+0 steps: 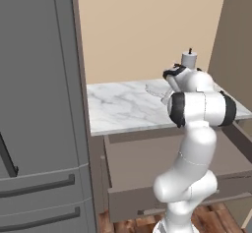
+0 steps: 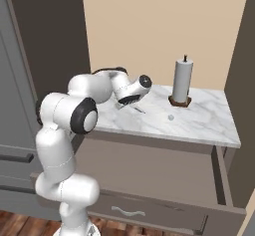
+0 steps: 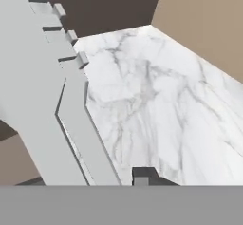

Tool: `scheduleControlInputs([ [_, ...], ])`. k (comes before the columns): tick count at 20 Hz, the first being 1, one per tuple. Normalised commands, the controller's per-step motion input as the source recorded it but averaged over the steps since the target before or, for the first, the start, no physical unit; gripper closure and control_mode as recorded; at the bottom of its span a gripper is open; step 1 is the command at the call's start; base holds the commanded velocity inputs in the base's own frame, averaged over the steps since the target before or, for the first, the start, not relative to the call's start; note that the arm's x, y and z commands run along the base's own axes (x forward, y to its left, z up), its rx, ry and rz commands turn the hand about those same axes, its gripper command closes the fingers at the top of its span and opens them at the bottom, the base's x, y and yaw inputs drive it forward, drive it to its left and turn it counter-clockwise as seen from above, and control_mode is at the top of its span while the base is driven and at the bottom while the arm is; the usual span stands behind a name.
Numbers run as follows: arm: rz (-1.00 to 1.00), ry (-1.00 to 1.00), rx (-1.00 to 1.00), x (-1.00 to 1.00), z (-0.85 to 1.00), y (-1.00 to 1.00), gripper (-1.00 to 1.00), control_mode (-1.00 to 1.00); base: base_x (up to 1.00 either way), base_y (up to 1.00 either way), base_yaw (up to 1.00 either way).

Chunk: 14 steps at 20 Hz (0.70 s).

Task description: Pick the tongs from the drawer and place it on the counter.

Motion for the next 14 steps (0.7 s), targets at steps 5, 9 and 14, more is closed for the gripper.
scheduleControlInputs([
  [5, -0.05, 0.09, -0.13, 0.69, -0.60, 0.41, 1.00, -1.00, 0.00, 0.00, 0.00],
  [9, 0.00, 0.16, -0.07, 0.39, -0.78, 0.00, 1.00, -1.00, 0.00, 0.00, 0.00],
  [14, 0.00, 0.17, 0.00, 0.37, -0.53, -0.04, 1.00, -1.00, 0.00, 0.00, 0.00],
])
